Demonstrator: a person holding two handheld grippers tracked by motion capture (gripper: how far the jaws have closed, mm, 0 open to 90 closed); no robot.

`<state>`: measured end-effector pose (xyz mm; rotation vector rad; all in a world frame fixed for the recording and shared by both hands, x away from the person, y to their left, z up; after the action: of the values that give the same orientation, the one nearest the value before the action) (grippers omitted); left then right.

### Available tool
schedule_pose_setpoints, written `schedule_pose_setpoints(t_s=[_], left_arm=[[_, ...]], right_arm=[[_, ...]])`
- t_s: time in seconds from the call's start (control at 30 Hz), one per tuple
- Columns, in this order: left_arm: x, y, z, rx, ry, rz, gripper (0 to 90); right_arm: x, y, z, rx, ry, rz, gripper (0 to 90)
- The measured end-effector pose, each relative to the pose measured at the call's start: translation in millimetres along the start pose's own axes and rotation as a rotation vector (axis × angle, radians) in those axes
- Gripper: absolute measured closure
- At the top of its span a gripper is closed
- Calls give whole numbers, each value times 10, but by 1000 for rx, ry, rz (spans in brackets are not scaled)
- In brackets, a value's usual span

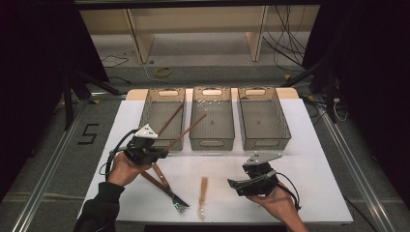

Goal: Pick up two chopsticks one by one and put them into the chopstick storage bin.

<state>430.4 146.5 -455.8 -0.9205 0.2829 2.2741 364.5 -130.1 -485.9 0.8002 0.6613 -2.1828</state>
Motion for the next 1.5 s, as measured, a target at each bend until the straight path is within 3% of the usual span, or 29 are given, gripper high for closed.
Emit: schedule_pose_setpoints(t_s=[0.47, 1.0, 1.5], left_arm=[[-177, -527, -48, -61, 38, 120, 846], [-345, -1045, -283, -129, 20, 220, 845], [-375, -1222, -490, -149, -11, 275, 844]], right_arm=[[21, -7, 24, -8, 23, -6, 256], [31, -34, 17, -16, 23, 10, 260], [41, -29, 17, -19, 18, 13, 261]])
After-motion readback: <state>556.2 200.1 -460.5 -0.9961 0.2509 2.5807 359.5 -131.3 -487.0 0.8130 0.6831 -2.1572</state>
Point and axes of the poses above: each handheld gripper's, and its own axes: z roughly backward along the jaws, x roughly out of its underside, y roughly to its right, the point moved 8 cm from there along -z, roughly forward along the jaws, and after that the axes turned 9 degrees about -x, right-handed, at the moved point
